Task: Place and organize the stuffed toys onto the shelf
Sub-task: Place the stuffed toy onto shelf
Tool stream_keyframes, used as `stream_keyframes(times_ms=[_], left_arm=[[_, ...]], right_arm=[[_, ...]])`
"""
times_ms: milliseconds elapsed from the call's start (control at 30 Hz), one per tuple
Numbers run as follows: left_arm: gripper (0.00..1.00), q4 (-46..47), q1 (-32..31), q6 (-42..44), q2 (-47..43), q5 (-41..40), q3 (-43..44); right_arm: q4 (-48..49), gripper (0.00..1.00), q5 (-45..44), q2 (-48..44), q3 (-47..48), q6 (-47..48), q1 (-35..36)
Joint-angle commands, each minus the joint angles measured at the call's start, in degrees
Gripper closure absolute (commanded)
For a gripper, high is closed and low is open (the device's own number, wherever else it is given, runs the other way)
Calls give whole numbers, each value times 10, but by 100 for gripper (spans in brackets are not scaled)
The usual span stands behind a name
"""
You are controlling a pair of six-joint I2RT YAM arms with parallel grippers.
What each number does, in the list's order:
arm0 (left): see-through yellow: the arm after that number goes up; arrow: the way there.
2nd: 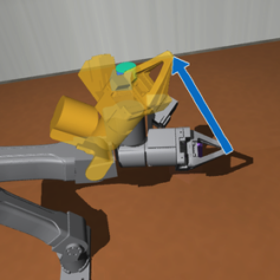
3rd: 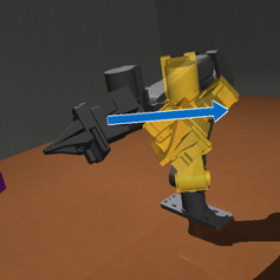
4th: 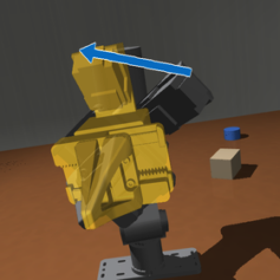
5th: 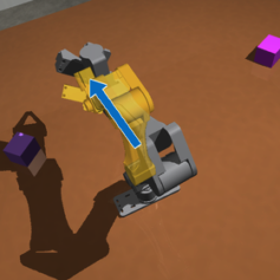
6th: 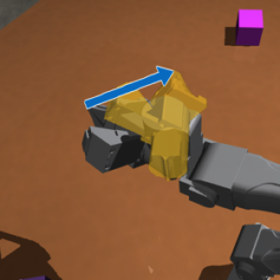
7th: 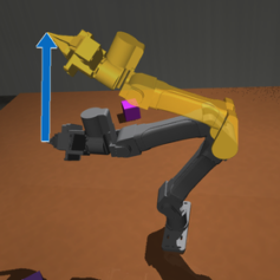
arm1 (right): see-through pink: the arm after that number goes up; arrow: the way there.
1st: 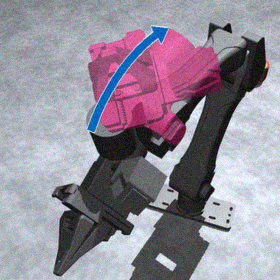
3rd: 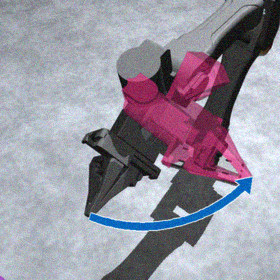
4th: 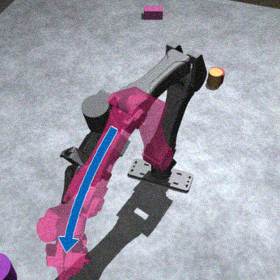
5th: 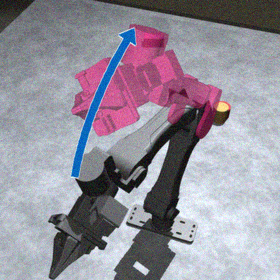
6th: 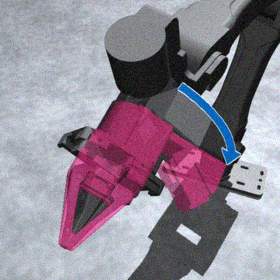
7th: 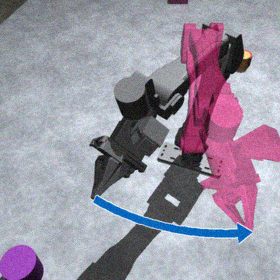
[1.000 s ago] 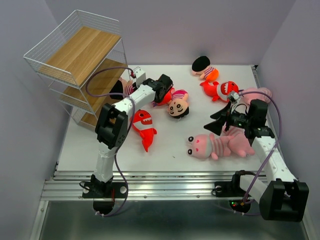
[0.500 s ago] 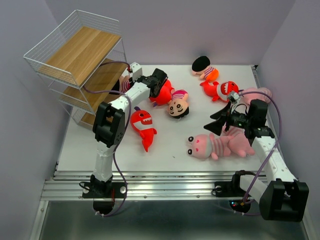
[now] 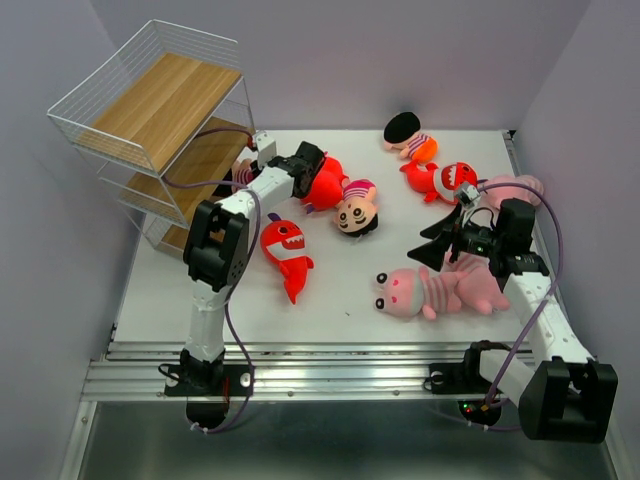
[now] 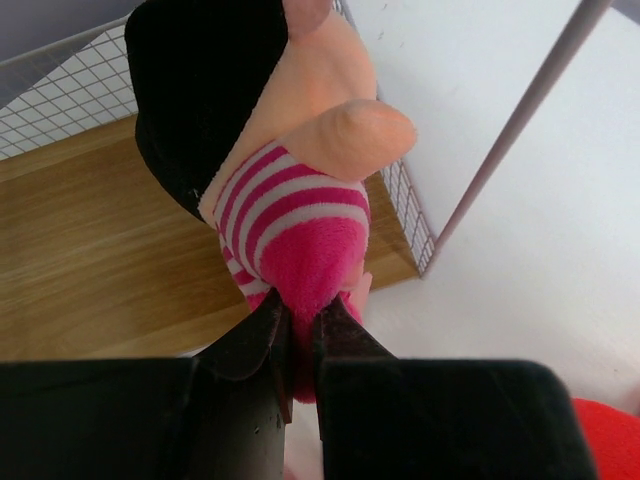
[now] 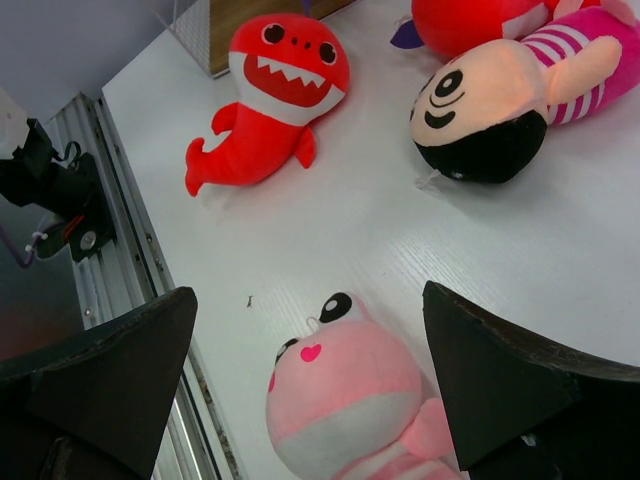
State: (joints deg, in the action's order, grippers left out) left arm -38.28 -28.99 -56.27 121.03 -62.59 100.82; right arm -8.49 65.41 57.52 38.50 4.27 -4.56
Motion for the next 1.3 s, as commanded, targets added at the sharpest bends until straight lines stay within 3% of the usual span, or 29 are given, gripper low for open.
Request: stream_keyframes(times_ms=[0, 733, 1133, 1267], left_arm=[[100, 9, 11, -4, -9, -25, -18], [98, 63, 38, 68, 37, -15, 4], [81, 48, 41, 53, 46, 4, -1], [65, 46, 41, 46, 38, 5, -7]], right_arm=[[27, 0, 10, 1, 14, 5, -5], [27, 0, 9, 11, 15, 10, -5], [27, 0, 9, 14, 16, 11, -5], [28, 0, 10, 15, 15, 11, -5]])
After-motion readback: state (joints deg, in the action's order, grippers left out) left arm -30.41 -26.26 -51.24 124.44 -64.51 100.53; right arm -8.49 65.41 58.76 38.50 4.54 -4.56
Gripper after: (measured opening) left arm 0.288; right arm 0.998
